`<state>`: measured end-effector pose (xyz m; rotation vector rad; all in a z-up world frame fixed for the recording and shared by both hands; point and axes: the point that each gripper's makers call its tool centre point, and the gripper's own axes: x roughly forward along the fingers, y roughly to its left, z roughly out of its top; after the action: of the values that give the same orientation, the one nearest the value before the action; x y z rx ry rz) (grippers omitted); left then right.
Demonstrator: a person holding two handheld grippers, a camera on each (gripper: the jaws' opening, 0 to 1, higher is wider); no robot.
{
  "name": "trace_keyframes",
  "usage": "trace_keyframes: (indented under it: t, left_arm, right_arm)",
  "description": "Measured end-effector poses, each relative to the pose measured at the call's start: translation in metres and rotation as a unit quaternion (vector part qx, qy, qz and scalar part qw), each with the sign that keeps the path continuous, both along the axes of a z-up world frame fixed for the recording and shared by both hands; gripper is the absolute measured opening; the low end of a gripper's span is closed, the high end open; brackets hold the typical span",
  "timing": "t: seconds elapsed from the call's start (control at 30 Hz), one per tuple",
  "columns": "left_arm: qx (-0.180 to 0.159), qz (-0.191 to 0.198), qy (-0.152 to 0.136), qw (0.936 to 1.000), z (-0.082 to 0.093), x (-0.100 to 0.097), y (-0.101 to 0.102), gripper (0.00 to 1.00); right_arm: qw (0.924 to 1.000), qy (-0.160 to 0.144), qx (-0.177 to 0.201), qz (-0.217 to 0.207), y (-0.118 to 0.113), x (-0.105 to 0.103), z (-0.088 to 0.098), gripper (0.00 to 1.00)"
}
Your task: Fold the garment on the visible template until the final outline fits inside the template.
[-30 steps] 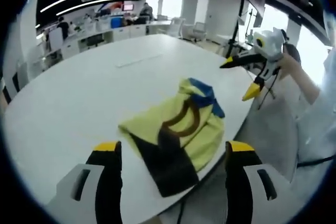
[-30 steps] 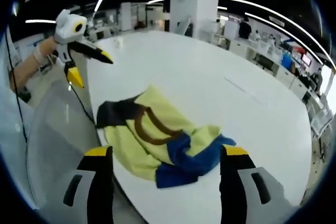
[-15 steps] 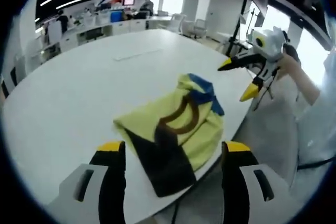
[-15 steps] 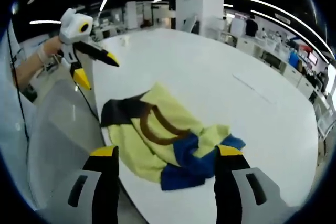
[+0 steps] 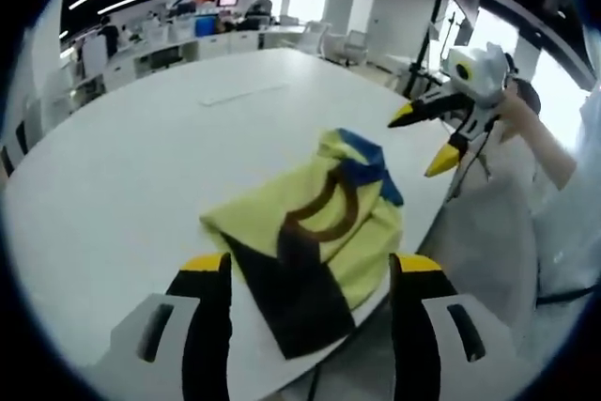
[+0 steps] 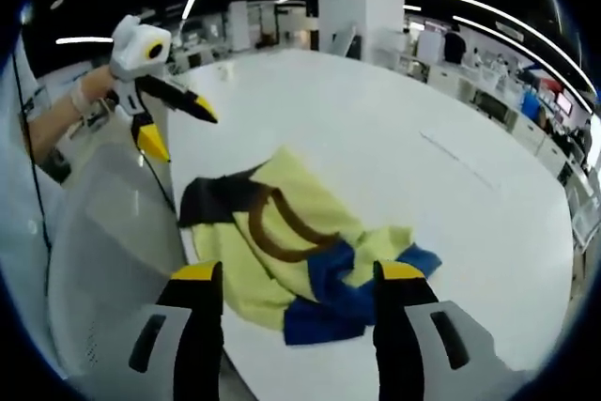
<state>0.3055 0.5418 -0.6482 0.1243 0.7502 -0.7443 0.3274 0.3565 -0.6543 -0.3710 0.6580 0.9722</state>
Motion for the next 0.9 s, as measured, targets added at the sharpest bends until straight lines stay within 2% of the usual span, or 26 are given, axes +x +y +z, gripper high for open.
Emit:
trace_keyframes:
  t: [0.13,0.37,0.53,0.9]
  left_arm:
    - [0.000,-0.002,0.000,1.0000,-0.005,0.003,-0.002,0.65]
    - [-0.001,-0.005,0.007,1.0000,-0.013,0.005,-0.003,0.62]
    - [-0.001,0.005,-0.001,1.0000,-0.014,0.009,0.000,0.61]
    - [-0.013,0.014,0.007,0.9998,-0.022,0.012,0.001,0.57]
  right_arm:
    - [1.0000,0.004,0.001,0.002,0.002,0.003,-0.003,0.60]
    - [1.0000,0.008,0.001,0.004,0.005,0.005,-0.008,0.60]
    - [0.9999,0.010,-0.001,0.005,0.006,0.006,-0.010,0.57]
    - [0.9999,0.012,0.003,0.008,0.010,0.011,-0.010,0.55]
